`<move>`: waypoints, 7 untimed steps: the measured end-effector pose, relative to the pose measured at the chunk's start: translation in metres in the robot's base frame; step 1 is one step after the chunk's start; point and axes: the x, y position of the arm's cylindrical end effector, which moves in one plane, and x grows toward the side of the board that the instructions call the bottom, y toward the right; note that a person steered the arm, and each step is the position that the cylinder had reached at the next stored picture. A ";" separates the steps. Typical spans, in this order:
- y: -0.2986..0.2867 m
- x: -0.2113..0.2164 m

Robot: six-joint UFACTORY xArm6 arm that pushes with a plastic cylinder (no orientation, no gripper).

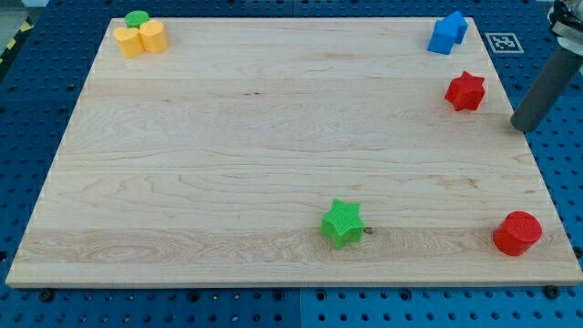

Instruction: Push red star vertically towards blue cube

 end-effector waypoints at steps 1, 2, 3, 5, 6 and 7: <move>-0.019 0.000; -0.053 -0.010; -0.059 -0.028; -0.059 -0.028; -0.059 -0.031; -0.059 -0.035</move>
